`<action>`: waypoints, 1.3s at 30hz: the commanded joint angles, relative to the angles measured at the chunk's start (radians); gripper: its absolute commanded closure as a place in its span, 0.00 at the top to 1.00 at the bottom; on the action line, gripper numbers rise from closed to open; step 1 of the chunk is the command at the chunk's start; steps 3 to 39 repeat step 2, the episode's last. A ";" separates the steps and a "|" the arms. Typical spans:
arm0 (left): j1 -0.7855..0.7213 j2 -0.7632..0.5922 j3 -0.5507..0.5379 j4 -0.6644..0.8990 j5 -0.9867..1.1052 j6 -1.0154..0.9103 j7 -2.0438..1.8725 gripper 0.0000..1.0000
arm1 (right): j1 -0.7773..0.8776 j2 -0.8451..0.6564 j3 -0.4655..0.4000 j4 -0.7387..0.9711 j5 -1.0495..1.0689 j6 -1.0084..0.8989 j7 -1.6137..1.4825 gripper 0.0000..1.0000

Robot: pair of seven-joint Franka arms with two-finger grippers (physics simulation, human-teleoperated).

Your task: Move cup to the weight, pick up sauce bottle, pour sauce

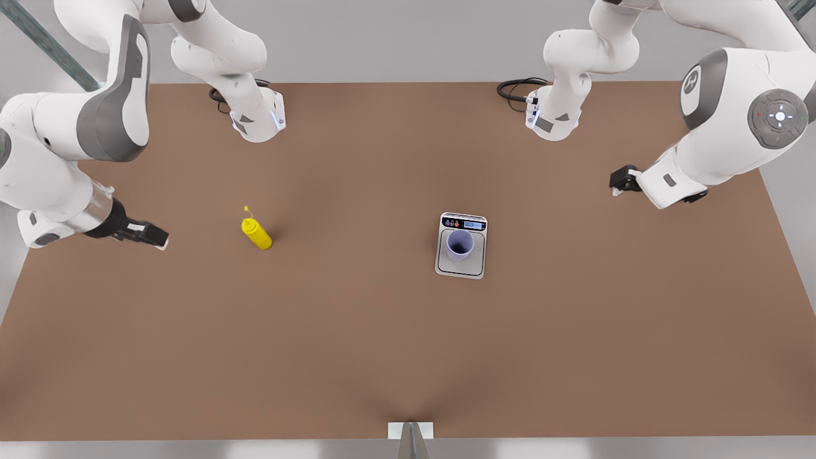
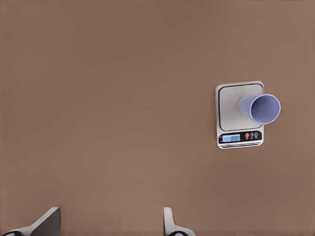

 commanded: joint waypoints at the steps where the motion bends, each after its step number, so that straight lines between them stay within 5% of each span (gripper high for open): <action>1: -0.003 0.000 0.000 0.000 0.002 0.000 -0.001 1.00 | 0.002 0.003 0.000 -0.002 0.000 0.022 0.000 1.00; 39: -0.003 0.000 0.000 0.000 0.002 0.000 0.000 1.00 | -0.001 0.003 -0.002 -0.008 0.019 0.031 0.000 1.00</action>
